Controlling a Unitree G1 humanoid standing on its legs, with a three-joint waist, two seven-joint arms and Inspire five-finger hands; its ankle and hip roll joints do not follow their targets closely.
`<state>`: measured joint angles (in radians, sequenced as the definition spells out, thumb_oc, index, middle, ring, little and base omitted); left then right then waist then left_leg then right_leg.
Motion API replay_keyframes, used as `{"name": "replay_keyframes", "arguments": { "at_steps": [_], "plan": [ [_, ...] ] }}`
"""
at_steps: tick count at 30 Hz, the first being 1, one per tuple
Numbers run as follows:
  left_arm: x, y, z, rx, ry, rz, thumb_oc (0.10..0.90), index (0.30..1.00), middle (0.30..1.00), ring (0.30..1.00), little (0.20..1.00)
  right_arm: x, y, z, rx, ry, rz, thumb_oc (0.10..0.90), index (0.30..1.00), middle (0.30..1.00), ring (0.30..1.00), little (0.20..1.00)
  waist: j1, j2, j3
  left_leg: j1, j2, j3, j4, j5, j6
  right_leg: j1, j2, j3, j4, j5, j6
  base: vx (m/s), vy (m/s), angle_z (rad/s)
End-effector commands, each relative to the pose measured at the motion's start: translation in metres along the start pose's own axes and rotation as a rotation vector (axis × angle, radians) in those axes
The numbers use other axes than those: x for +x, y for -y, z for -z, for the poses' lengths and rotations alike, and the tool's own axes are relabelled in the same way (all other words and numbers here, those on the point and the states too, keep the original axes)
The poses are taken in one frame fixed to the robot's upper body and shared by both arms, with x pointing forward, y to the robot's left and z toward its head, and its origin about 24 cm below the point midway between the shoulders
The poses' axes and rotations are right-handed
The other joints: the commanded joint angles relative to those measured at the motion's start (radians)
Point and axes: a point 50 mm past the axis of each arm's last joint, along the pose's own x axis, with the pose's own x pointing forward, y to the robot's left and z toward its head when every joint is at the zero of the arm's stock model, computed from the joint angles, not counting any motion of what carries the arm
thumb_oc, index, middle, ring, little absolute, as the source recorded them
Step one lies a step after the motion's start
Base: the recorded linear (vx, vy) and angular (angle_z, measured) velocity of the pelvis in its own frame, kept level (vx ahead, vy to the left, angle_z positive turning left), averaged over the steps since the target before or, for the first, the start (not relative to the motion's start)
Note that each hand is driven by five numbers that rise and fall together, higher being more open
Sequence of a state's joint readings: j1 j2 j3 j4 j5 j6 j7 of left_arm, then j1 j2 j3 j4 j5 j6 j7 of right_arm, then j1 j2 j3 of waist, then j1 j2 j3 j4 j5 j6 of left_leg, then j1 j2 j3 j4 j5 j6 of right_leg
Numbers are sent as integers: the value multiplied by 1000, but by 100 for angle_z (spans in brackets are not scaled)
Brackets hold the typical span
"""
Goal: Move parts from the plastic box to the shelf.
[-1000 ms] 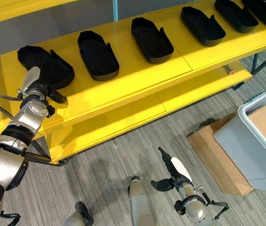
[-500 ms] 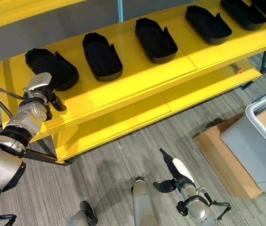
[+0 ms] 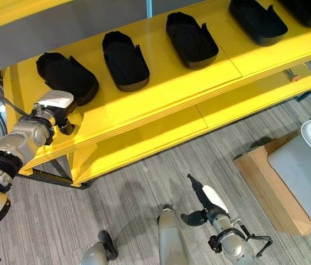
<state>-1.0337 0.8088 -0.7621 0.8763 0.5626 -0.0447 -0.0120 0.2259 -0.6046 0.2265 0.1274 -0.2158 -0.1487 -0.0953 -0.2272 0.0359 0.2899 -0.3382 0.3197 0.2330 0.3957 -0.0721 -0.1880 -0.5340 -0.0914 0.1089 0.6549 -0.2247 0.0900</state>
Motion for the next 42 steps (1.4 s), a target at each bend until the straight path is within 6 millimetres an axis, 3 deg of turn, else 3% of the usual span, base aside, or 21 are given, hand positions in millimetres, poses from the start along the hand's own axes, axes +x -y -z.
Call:
{"name": "replay_keyframes", "arguments": {
  "at_steps": [1,18,31,33,42],
  "plan": [
    [-10,-13,31,138,-72,9,900,1000,1000,1000,1000,8,24,-35,-23,206,95,900,1000,1000,1000,1000,-6,-29,-25,-58,-24,-64,123,-62,67,74,-32,-20,-65,44,18,0,0,0],
    [-24,-12,51,263,-98,56,900,1000,1000,1000,1000,6,24,-35,-51,209,73,900,1000,1000,1000,1000,2,-23,-23,-62,-23,-64,134,-68,68,71,-33,-20,-57,40,18,0,0,0],
    [-40,-25,82,336,-190,40,900,1000,1000,1000,1000,6,23,-34,-65,197,64,900,1000,1000,1000,1000,17,-21,-28,-60,-27,-68,132,-68,70,77,-39,-23,-60,43,19,0,0,0],
    [-43,-19,89,335,-220,51,900,1000,1000,1000,1000,7,23,-33,-69,193,61,900,1000,1000,1000,1000,18,-22,-29,-56,-28,-66,128,-67,69,79,-39,-22,-65,45,20,0,0,0],
    [-42,-21,91,340,-238,41,900,1000,1000,1000,1000,7,23,-32,-82,186,58,900,1000,1000,1000,1000,20,-22,-29,-55,-30,-64,128,-68,71,80,-39,-23,-67,47,21,0,0,0]
  ]
}}
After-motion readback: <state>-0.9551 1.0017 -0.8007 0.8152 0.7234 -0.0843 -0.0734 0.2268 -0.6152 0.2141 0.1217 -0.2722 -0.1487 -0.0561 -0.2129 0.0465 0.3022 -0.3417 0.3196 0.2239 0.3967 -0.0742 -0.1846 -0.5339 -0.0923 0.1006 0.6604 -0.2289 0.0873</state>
